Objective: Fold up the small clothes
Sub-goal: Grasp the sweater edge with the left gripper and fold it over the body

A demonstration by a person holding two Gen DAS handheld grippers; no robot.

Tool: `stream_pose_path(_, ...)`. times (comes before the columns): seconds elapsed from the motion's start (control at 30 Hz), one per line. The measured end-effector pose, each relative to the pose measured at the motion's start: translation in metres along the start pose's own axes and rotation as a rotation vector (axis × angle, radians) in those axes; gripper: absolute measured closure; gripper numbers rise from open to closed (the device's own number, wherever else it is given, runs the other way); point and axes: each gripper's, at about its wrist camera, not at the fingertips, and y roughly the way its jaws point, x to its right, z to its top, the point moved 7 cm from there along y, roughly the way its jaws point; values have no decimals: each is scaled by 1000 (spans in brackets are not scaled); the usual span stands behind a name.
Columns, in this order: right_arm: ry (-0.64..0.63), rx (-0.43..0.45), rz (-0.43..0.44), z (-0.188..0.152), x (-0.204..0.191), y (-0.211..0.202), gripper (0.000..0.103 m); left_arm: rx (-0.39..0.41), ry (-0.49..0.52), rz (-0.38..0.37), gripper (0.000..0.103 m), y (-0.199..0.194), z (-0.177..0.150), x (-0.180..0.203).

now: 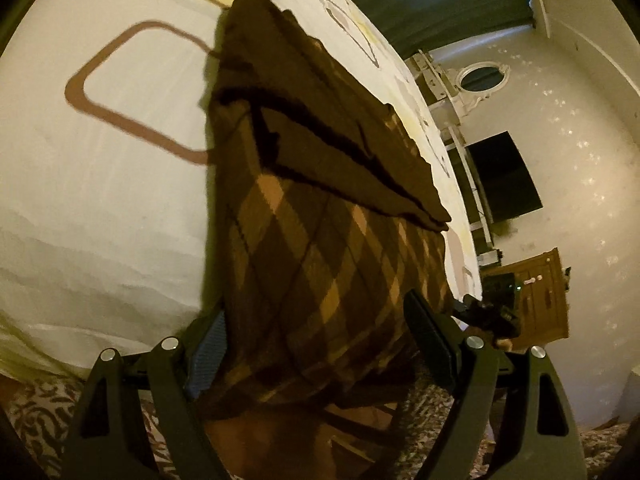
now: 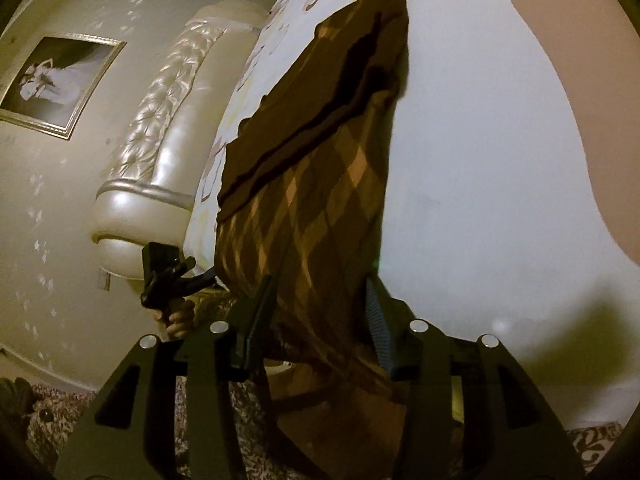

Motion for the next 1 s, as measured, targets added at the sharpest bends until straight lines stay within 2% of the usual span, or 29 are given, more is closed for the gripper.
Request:
stream_pose_path(0.17, -30, -40, 16, -7, -3, 7, 59, -47, -18, -13, 21, 4, -11, -5)
stream_pose_path(0.23, -41, -63, 25, -10, -5, 11, 59, -88, -15, 3, 23, 11, -16, -5)
stream_pose_path(0.37, -49, -80, 31, -13, -7, 16, 59, -89, 20, 40, 24, 12, -18, 0)
stream_pose_path(0.43, -54, -82, 34, -14, -7, 17, 61, -82, 9, 70, 41, 11, -18, -4)
stream_pose_path(0.47, -63, -79, 26, -14, -8, 18, 63, -79, -4, 83, 45, 10, -18, -6)
stream_pose_path(0.53, -81, -85, 5, -15, -8, 21, 81, -72, -39, 83, 60, 7, -17, -13)
stream_pose_path(0.57, -83, -89, -1, -16, -8, 23, 85, -71, -53, 79, 65, 7, -17, -15)
stream_pose_path(0.6, -88, -93, -10, -17, -6, 24, 95, -79, -76, 69, 81, 8, -17, -18)
stream_pose_path(0.63, -92, -97, -18, -18, -6, 26, 97, -87, -83, 63, 93, 10, -18, -18)
stream_pose_path(0.7, -100, -88, -19, -18, -9, 24, 99, -90, -63, 69, 96, 10, -16, -13)
stream_pose_path(0.8, -107, -32, 26, -9, -22, 12, 100, -60, -17, 75, 100, 3, -8, -2)
stream_pose_path(0.93, -118, 50, 79, 15, -39, -4, 100, 34, -51, 29, 100, -17, 19, 7)
stream_pose_path(1.0, -114, 88, 101, 30, -42, -8, 100, 78, -61, 33, 100, -25, 40, 7)
